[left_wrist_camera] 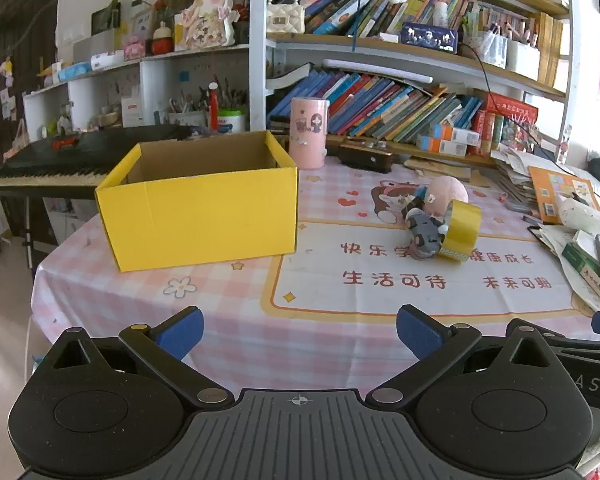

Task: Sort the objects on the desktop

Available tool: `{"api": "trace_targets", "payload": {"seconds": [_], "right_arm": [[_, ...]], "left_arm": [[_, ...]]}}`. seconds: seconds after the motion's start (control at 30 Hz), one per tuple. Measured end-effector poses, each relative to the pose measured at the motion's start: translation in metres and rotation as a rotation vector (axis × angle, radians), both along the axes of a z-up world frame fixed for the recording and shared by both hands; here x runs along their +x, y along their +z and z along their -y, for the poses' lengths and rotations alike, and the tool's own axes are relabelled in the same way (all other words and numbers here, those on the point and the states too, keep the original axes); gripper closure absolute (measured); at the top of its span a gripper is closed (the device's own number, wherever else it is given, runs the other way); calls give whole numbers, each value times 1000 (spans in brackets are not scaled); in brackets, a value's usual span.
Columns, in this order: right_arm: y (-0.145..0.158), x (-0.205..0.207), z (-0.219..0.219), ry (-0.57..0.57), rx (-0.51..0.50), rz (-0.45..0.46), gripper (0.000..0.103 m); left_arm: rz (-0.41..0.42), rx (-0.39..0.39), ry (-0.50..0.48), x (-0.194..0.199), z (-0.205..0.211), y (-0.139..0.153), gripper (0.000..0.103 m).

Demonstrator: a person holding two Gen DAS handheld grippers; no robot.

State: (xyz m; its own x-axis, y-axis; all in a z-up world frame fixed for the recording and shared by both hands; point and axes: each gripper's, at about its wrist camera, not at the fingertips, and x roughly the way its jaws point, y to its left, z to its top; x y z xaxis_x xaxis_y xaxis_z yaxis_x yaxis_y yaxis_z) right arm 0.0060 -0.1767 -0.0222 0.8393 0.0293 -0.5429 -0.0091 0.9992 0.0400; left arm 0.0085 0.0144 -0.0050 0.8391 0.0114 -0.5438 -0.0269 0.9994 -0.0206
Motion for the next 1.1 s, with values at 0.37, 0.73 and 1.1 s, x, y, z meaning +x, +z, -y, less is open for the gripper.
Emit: {"api": "trace_targets", "payload": {"seconds": [0.37,0.73,1.1], "right_arm": [[-5,4,-2,-4,1,-2,0],[-5,4,-2,-13,-14,-4,0],[-7,5,0,-14,-10,-9,0]], "left_arm": [[-14,-3,-2,3,-3,-1,0],[-36,-1,5,6,-3,-4,0],[-49,1,-20,10,0,-6,0]]}}
